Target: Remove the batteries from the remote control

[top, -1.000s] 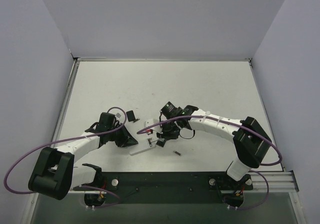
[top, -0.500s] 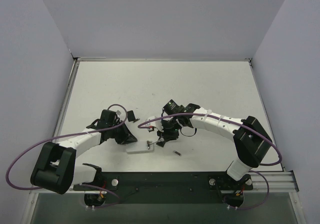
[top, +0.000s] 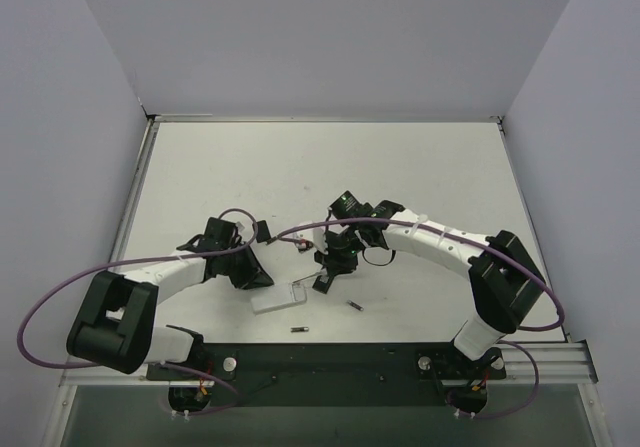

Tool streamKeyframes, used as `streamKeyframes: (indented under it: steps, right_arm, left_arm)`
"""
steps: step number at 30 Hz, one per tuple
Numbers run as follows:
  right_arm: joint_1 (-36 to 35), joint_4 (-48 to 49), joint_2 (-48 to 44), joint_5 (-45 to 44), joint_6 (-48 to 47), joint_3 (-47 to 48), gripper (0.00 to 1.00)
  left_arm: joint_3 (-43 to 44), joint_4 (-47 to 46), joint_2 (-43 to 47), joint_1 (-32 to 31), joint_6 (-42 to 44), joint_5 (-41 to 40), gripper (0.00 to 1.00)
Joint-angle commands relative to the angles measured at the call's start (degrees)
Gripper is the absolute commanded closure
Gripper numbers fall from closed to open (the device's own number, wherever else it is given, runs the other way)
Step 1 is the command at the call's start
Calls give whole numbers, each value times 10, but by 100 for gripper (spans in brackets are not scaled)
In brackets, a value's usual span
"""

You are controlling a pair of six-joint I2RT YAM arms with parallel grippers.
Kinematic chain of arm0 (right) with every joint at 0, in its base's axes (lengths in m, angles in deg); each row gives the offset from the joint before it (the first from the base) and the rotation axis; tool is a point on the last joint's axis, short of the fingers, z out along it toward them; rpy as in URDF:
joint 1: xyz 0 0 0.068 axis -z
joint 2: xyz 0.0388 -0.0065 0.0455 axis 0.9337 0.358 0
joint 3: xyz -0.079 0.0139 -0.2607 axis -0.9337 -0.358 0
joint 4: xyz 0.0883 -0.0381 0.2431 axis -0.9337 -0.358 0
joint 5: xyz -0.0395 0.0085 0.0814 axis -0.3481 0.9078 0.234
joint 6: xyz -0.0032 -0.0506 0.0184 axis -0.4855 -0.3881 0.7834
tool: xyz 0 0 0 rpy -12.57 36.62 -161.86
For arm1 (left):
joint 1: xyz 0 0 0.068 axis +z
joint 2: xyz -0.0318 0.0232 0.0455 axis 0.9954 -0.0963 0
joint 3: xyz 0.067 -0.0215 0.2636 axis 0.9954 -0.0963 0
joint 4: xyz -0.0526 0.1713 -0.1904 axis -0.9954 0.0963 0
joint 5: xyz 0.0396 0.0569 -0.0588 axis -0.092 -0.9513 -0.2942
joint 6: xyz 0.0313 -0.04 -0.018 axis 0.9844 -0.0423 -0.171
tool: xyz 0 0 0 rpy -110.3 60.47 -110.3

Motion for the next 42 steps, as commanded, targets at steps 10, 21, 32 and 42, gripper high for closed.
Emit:
streamKeyframes:
  steps: [10, 21, 32, 42]
  right_arm:
    - [-96, -35, -130, -7, 172, -54, 100]
    - [-244, 71, -190, -13, 298, -194, 100]
    - [-272, 174, -217, -108, 366, -272, 100]
    - [-226, 188, -213, -209, 369, -272, 100]
  left_arm:
    - [138, 66, -19, 0, 69, -26, 53]
    - [214, 141, 7, 1, 118, -72, 49]
    - [206, 151, 12, 7, 160, -96, 49]
    - [190, 124, 6, 6, 150, -70, 49]
